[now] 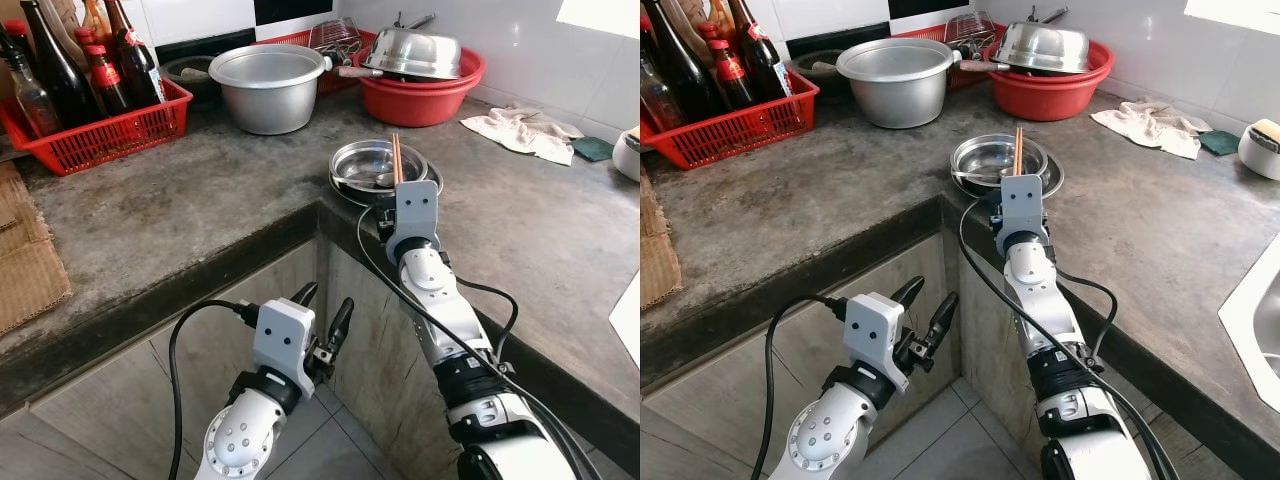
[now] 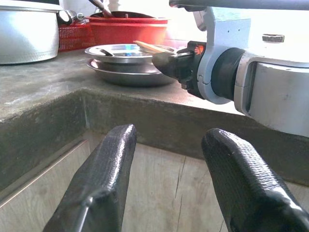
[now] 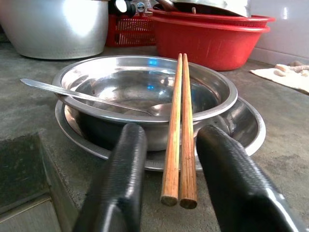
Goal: Kitchen organization
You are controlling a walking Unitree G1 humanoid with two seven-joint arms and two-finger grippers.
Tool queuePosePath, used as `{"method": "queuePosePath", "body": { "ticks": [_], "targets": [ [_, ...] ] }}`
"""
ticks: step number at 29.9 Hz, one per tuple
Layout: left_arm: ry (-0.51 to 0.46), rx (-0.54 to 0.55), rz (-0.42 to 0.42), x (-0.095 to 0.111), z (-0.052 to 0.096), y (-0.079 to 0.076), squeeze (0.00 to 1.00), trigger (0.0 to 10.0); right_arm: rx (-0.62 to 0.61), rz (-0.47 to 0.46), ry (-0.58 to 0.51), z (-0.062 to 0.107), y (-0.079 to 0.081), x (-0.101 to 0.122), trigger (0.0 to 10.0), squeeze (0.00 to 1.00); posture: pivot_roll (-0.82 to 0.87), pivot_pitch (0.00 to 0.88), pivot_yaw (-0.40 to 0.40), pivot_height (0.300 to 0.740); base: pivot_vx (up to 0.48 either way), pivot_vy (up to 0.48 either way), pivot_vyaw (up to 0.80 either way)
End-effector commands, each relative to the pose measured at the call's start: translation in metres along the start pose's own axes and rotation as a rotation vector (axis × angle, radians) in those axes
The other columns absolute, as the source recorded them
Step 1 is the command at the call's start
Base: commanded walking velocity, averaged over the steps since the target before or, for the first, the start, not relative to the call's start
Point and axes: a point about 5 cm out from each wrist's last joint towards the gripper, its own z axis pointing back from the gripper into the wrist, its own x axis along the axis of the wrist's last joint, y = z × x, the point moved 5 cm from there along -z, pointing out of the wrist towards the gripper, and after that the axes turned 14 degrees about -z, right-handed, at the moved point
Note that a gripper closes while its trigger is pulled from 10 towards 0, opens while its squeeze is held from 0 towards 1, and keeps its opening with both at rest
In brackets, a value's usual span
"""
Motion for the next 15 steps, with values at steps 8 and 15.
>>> {"method": "queuePosePath", "body": {
  "ticks": [8, 15],
  "targets": [
    [-0.025, 0.008, -0.008, 0.0071, -0.0007, 0.0020, 0.00, 10.0, -0.004, -0.010, -0.023, -0.0028, -0.0003, 0.0082, 0.0, 0.00, 0.11, 0.105, -0.047, 0.740, 0.000, 0.000, 0.00],
    [-0.022, 0.009, -0.013, 0.0063, -0.0007, 0.0024, 0.00, 10.0, -0.006, -0.021, -0.048, -0.0012, 0.0006, 0.0146, 0.0, 0.00, 0.11, 0.101, -0.047, 0.740, 0.000, 0.000, 0.00]
  ]
}}
